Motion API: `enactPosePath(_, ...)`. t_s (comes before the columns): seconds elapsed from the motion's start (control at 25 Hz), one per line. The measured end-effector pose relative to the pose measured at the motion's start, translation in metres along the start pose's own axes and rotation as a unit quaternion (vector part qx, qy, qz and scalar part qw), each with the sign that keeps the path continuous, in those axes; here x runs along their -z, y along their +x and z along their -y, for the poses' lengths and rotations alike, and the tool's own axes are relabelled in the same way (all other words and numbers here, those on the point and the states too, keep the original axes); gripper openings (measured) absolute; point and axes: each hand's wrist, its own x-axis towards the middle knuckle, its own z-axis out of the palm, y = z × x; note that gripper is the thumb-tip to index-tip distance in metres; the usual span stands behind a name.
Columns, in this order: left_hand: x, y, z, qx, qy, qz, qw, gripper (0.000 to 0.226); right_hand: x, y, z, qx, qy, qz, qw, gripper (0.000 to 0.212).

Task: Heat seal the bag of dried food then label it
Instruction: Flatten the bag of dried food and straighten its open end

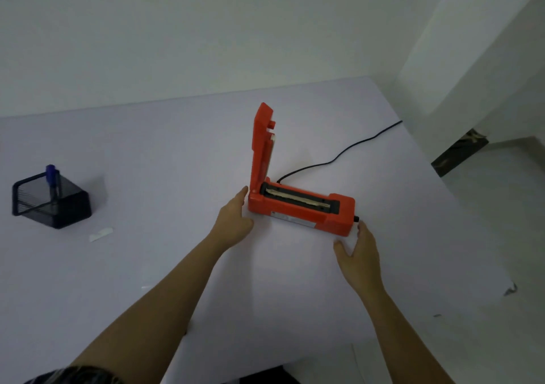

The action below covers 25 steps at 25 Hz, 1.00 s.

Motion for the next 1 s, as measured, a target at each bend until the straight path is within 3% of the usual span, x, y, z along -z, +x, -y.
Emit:
enactPosePath(0.08, 0.015, -0.011, 0.003, -0.013, 0.002, -0.04, 0.999, 0.072, 0.003, -0.008, 0.011, 0.006, 0.014, -0.069, 0.997, 0.05)
enactPosePath(0.16, 0.037, -0.032, 0.018, -0.027, 0.0, -0.09, 0.996, 0.063, -0.006, -0.024, 0.023, 0.034, 0.04, -0.075, 0.996, 0.033)
enactPosePath(0.28, 0.072, -0.072, 0.061, 0.026, -0.023, -0.183, 0.983, 0.05, -0.052, -0.053, 0.043, 0.048, 0.039, 0.069, 0.996, 0.018)
enactPosePath(0.4, 0.099, -0.107, 0.109, 0.154, -0.043, -0.249, 0.955, 0.043, -0.116, -0.078, 0.067, 0.035, -0.018, 0.222, 0.974, 0.025)
enactPosePath(0.56, 0.101, -0.124, 0.15, 0.253, -0.027, -0.205, 0.945, 0.046, -0.178, -0.096, 0.097, 0.012, -0.09, 0.292, 0.952, 0.043)
enactPosePath(0.72, 0.088, -0.118, 0.154, 0.258, -0.044, -0.182, 0.948, 0.049, -0.205, -0.097, 0.118, -0.02, -0.132, 0.287, 0.948, 0.057)
enactPosePath(1.0, 0.079, -0.116, 0.16, 0.257, -0.087, -0.207, 0.94, 0.044, -0.22, -0.103, 0.117, -0.056, -0.097, 0.281, 0.953, 0.039)
